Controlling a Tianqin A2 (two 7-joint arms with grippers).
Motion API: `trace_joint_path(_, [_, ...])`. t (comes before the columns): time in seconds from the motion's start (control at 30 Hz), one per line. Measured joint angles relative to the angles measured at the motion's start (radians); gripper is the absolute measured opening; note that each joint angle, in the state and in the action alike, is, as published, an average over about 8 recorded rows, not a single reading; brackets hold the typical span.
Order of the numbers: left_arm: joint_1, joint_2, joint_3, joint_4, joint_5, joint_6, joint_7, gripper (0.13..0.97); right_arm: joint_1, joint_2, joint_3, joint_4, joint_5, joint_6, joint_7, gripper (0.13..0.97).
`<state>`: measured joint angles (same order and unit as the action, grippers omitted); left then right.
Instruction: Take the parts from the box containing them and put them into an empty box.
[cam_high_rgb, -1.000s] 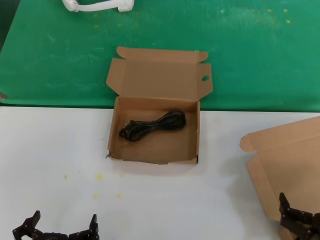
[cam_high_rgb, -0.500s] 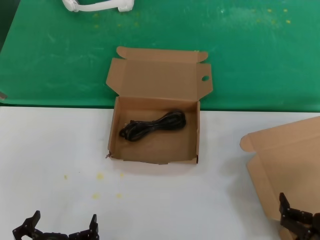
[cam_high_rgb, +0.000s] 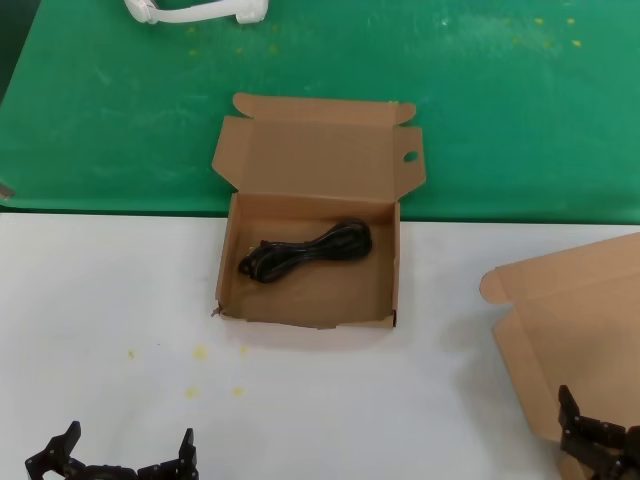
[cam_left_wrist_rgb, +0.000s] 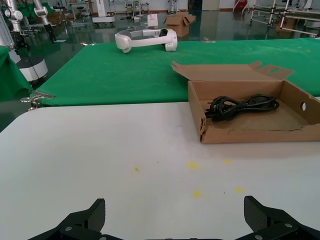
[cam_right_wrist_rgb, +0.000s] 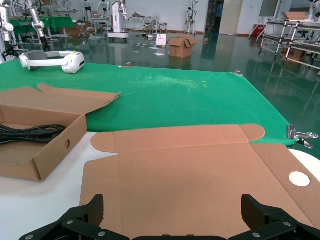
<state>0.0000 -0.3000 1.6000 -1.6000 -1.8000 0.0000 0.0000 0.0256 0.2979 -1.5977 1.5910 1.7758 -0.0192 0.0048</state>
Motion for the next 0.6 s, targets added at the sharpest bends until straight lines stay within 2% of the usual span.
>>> trace_joint_path(0.6, [0.0,0.0,0.0,0.0,0.0,0.0,0.0,0.966,0.0,0.0,0.0,0.0,0.0,0.0,0.0,0.966])
